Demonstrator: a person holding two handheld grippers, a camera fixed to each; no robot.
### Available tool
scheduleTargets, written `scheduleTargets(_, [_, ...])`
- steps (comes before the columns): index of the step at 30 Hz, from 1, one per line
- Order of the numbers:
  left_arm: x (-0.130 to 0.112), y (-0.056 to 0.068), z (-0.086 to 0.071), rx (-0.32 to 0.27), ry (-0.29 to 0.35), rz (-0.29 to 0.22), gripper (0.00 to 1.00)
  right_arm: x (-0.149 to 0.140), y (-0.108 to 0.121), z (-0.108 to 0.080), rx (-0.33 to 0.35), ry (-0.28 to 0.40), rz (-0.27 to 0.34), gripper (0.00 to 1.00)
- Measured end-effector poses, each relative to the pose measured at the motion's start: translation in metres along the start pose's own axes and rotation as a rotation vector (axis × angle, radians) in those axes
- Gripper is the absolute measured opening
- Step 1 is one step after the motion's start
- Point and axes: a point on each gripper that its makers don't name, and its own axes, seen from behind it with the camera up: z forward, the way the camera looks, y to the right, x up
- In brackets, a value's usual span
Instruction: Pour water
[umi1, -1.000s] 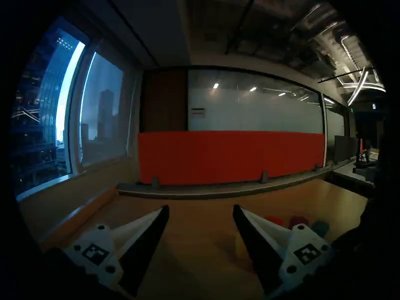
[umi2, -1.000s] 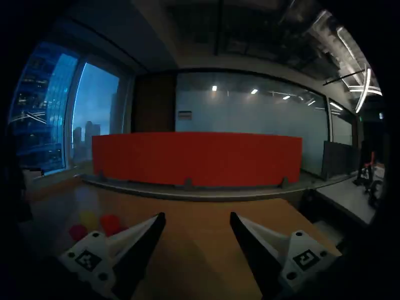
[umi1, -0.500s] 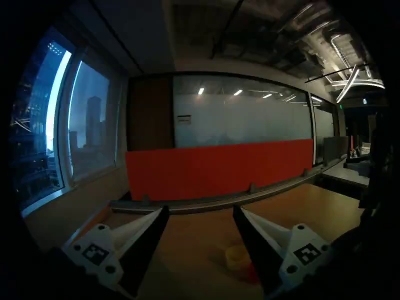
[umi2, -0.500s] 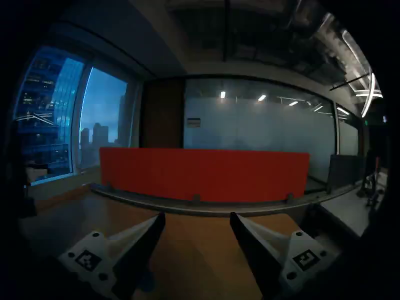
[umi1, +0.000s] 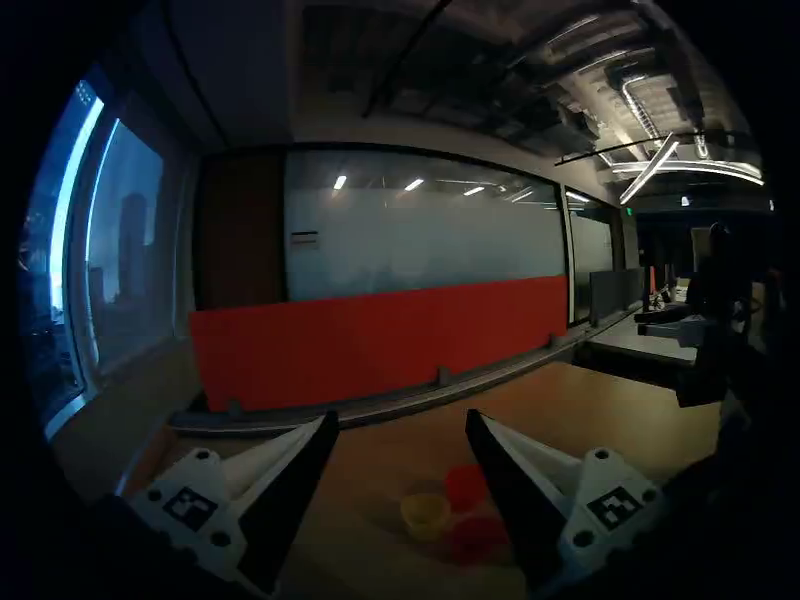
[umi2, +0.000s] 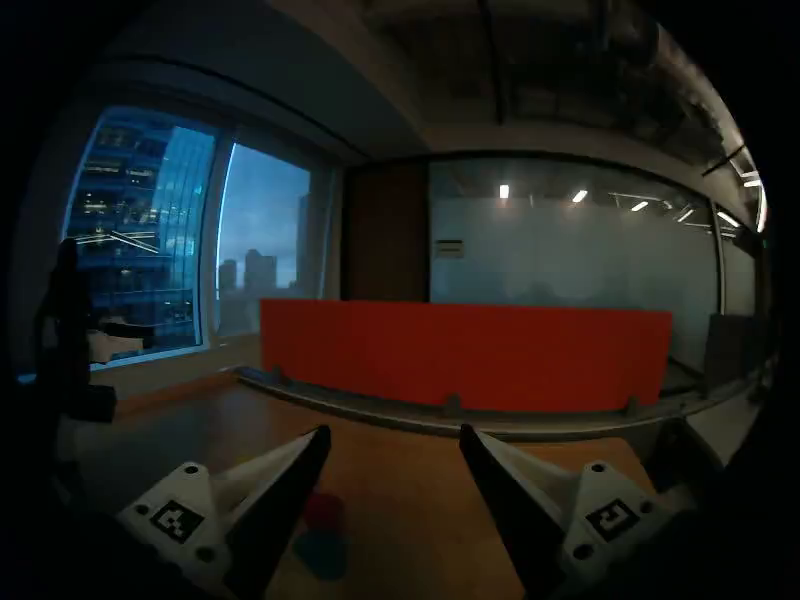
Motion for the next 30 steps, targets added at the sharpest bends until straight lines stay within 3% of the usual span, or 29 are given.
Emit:
scheduleTargets(5, [0.001, 0.016, 0.001, -0.083, -0.007, 0.012, 0.94, 0.000, -0.015, 0.002, 0.076, -0.010, -0.013, 1.00])
scheduleTargets(17, [-0.007, 0.046, 0.000, -0.223, -0.031, 0.084, 0.94, -0.016, -0.028, 0.005, 0.151, -0.103, -0.068, 1.00])
scheduleTargets(30, [-0.027, 0.069, 0.001, -0.335, -0.101, 0.080, 0.94, -0.028, -0.038, 0.003, 0.216, -0.169, -0.074, 1.00])
